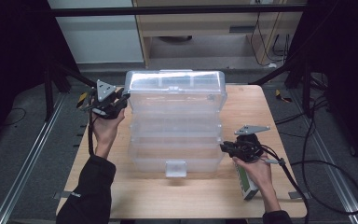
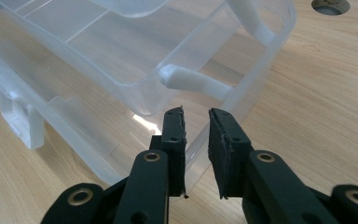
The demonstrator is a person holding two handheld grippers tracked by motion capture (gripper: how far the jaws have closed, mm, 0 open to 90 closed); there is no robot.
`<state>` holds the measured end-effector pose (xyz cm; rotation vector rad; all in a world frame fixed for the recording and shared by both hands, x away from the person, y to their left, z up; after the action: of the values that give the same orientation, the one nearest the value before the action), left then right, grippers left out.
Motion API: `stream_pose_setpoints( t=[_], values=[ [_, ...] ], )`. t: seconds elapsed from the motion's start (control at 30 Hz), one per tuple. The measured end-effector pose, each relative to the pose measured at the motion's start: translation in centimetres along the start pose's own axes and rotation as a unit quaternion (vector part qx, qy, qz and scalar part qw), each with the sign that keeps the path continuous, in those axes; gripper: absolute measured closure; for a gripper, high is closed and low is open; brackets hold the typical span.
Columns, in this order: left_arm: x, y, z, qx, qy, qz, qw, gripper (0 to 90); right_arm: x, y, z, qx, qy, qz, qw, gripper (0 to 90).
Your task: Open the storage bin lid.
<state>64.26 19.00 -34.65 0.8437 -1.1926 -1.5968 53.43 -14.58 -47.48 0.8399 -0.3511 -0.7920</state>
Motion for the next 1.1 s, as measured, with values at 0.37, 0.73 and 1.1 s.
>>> stream_pose_setpoints(
  t=[0.37, 0.73, 1.1],
  values=[
    [-0.3, 0.9, -1.3, -0.008, 0.01, 0.0, 0.9999, 76.7, 0.2, 0.0, -0.2, 0.0, -0.003, -0.007, 1.0, 74.7],
    [-0.7, 1.5, -2.7, -0.013, 0.014, 0.006, 0.9998, 77.2, 0.2, 0.1, -0.3, 0.0, -0.001, -0.007, 1.0, 74.6],
    [-1.1, 2.0, -4.1, -0.015, 0.023, 0.009, 0.9996, 77.7, 0.3, 0.0, -0.3, 0.001, 0.002, -0.006, 1.0, 74.2]
  ],
)
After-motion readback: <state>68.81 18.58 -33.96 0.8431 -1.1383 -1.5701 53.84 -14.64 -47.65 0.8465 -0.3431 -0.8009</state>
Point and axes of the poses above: each handheld gripper's, and its own axes: z roughly backward along the jaws, y roughly out of its top, x roughly to its right, the point moved 10 cm from there along -z, roughly forward along the jaws, and after that the axes turned 7 degrees about z, right-handed, at the moved point
